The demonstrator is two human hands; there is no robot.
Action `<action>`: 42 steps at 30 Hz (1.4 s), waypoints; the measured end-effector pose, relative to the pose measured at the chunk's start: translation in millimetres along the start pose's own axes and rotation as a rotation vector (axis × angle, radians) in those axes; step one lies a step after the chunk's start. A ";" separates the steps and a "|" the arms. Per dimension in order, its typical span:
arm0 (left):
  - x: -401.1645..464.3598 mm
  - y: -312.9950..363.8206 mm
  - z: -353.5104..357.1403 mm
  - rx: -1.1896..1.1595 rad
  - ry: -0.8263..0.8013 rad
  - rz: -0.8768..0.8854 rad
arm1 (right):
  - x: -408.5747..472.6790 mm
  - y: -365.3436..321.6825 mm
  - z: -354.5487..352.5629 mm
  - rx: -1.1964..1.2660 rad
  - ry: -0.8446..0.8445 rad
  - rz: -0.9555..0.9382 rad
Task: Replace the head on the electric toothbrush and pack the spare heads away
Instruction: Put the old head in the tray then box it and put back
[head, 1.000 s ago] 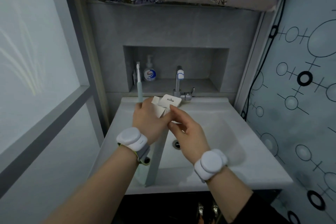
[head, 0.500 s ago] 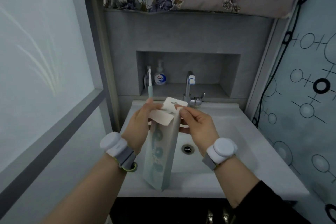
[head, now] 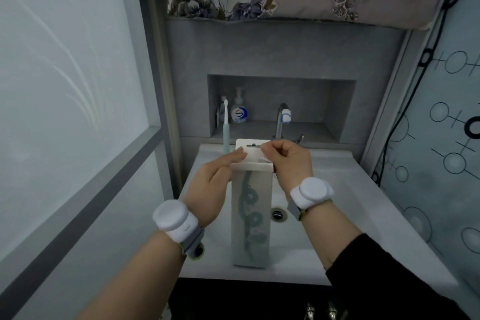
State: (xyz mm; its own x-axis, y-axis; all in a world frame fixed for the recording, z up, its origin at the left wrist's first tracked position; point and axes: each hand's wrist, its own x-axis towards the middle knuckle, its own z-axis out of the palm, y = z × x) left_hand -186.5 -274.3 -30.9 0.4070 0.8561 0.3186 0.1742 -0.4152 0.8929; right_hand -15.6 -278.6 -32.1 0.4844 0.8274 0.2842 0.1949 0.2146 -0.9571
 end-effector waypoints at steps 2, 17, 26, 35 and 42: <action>-2.8 -0.1 -2.2 0.047 0.019 -0.005 | 0.0 -3.3 -0.6 0.007 -0.033 0.013; -7.8 1.9 8.4 0.084 0.164 0.069 | -36.3 -9.9 -21.3 -0.151 -0.188 -0.239; -11.2 9.5 6.2 0.122 0.145 0.080 | -23.5 -17.3 -19.1 -0.013 -0.089 -0.086; -8.3 7.6 2.6 0.264 0.215 0.173 | -26.1 -18.2 -18.2 -0.010 -0.143 -0.070; -6.3 3.3 5.1 0.310 0.242 0.217 | -25.3 -15.6 -17.9 -0.107 -0.119 -0.085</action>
State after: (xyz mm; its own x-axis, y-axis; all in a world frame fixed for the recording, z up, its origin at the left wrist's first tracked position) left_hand -183.9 -282.6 -31.6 0.2488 0.7713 0.5859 0.3836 -0.6339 0.6716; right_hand -15.6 -312.1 -23.3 0.3595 0.8655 0.3489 0.3233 0.2352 -0.9166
